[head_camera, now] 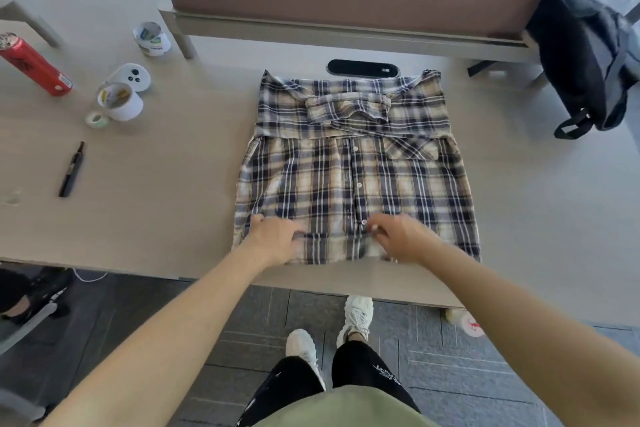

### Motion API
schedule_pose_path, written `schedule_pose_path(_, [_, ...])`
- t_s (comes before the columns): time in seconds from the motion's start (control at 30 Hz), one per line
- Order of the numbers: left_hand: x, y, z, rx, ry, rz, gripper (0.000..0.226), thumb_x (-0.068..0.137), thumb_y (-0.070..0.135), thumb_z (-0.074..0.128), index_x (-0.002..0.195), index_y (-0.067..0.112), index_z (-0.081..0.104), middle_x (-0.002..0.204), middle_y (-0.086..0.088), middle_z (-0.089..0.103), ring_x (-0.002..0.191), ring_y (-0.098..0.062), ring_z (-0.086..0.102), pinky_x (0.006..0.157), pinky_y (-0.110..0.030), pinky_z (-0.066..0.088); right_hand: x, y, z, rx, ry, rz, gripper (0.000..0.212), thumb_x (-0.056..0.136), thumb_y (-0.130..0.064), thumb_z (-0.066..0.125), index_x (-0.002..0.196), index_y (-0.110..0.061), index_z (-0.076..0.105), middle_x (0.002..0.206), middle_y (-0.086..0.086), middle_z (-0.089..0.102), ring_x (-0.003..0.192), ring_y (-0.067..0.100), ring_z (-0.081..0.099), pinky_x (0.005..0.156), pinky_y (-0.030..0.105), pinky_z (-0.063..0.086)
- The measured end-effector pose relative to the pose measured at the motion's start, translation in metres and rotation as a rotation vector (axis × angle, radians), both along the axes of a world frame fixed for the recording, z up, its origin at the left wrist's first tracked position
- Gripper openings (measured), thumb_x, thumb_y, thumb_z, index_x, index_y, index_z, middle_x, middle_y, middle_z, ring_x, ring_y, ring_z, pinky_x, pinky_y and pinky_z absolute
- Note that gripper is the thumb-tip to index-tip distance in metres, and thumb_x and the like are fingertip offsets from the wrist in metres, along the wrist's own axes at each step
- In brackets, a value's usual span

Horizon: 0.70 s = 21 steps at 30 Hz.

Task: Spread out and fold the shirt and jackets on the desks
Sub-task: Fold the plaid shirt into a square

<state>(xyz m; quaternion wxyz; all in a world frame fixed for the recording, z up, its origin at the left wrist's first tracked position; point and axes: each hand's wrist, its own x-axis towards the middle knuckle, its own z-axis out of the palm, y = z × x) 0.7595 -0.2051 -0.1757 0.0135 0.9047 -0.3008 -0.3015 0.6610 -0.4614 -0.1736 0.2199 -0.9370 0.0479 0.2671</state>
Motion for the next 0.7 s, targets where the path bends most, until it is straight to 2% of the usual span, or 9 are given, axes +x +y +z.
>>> schedule_pose_path(0.07, [0.011, -0.004, -0.001, 0.008, -0.111, 0.058, 0.038, 0.099, 0.039, 0.048, 0.136, 0.032, 0.053, 0.117, 0.008, 0.067, 0.111, -0.019, 0.058, 0.100, -0.042, 0.029, 0.022, -0.007, -0.002, -0.009, -0.051, -0.066, 0.033, 0.104, -0.032, 0.048, 0.135, -0.023, 0.048, 0.096, -0.002, 0.070, 0.071, 0.015, 0.068, 0.063, 0.037, 0.059])
schedule_pose_path(0.17, [0.006, 0.006, -0.008, 0.013, -0.188, 0.202, 0.052, 0.096, 0.048, 0.055, 0.143, 0.028, 0.046, 0.135, 0.003, 0.058, 0.125, -0.025, 0.050, 0.104, -0.047, 0.031, 0.028, -0.017, -0.011, -0.138, -0.012, -0.101, 0.047, 0.101, -0.043, 0.050, 0.142, -0.025, 0.040, 0.122, 0.005, 0.064, 0.104, 0.025, 0.063, 0.086, 0.043, 0.053])
schedule_pose_path(0.23, [-0.001, 0.019, -0.015, 0.001, -0.173, 0.299, 0.060, 0.094, 0.053, 0.055, 0.145, 0.026, 0.042, 0.144, -0.001, 0.050, 0.133, -0.028, 0.043, 0.109, -0.049, 0.030, 0.010, -0.027, -0.020, -0.165, -0.027, -0.183, 0.052, 0.099, -0.046, 0.051, 0.145, -0.024, 0.040, 0.136, 0.005, 0.056, 0.123, 0.027, 0.053, 0.105, 0.047, 0.043])
schedule_pose_path(0.3, [-0.010, 0.035, -0.021, 0.014, -0.116, 0.385, 0.066, 0.091, 0.061, 0.054, 0.146, 0.027, 0.040, 0.146, -0.003, 0.046, 0.135, -0.030, 0.038, 0.109, -0.049, 0.031, -0.018, -0.041, -0.028, -0.192, -0.063, -0.261, 0.052, 0.099, -0.049, 0.049, 0.145, -0.023, 0.043, 0.141, 0.004, 0.052, 0.132, 0.026, 0.046, 0.112, 0.048, 0.033])
schedule_pose_path(0.4, [-0.024, 0.058, -0.029, 0.048, -0.044, 0.490, 0.074, 0.086, 0.065, 0.057, 0.146, 0.027, 0.038, 0.148, -0.003, 0.041, 0.134, -0.031, 0.037, 0.105, -0.049, 0.033, -0.061, -0.063, -0.040, -0.233, -0.076, -0.382, 0.052, 0.097, -0.054, 0.050, 0.138, -0.023, 0.049, 0.137, 0.004, 0.053, 0.130, 0.030, 0.044, 0.112, 0.050, 0.028])
schedule_pose_path(0.53, [-0.032, 0.073, -0.033, 0.041, -0.003, 0.596, 0.064, 0.087, 0.049, 0.062, 0.143, 0.024, 0.043, 0.143, -0.006, 0.041, 0.129, -0.034, 0.038, 0.106, -0.048, 0.033, -0.091, -0.082, -0.043, -0.199, -0.040, -0.544, 0.047, 0.089, -0.055, 0.064, 0.126, -0.027, 0.061, 0.132, -0.002, 0.054, 0.127, 0.028, 0.039, 0.107, 0.047, 0.027])
schedule_pose_path(0.6, [-0.033, 0.077, -0.036, 0.060, -0.015, 0.594, 0.055, 0.088, 0.041, 0.063, 0.138, 0.025, 0.048, 0.138, -0.007, 0.045, 0.125, -0.034, 0.040, 0.105, -0.046, 0.035, -0.098, -0.086, -0.041, -0.159, -0.042, -0.636, 0.032, 0.089, -0.050, 0.067, 0.114, -0.029, 0.068, 0.125, -0.003, 0.059, 0.120, 0.028, 0.040, 0.100, 0.044, 0.030])
schedule_pose_path(0.7, [-0.035, 0.086, -0.041, 0.030, -0.043, 0.631, 0.043, 0.091, 0.038, 0.066, 0.131, 0.025, 0.059, 0.130, -0.009, 0.051, 0.118, -0.035, 0.043, 0.102, -0.043, 0.037, -0.105, -0.089, -0.036, -0.050, -0.021, -0.811, 0.021, 0.089, -0.053, 0.066, 0.100, -0.036, 0.066, 0.119, -0.001, 0.061, 0.114, 0.031, 0.044, 0.098, 0.048, 0.040])
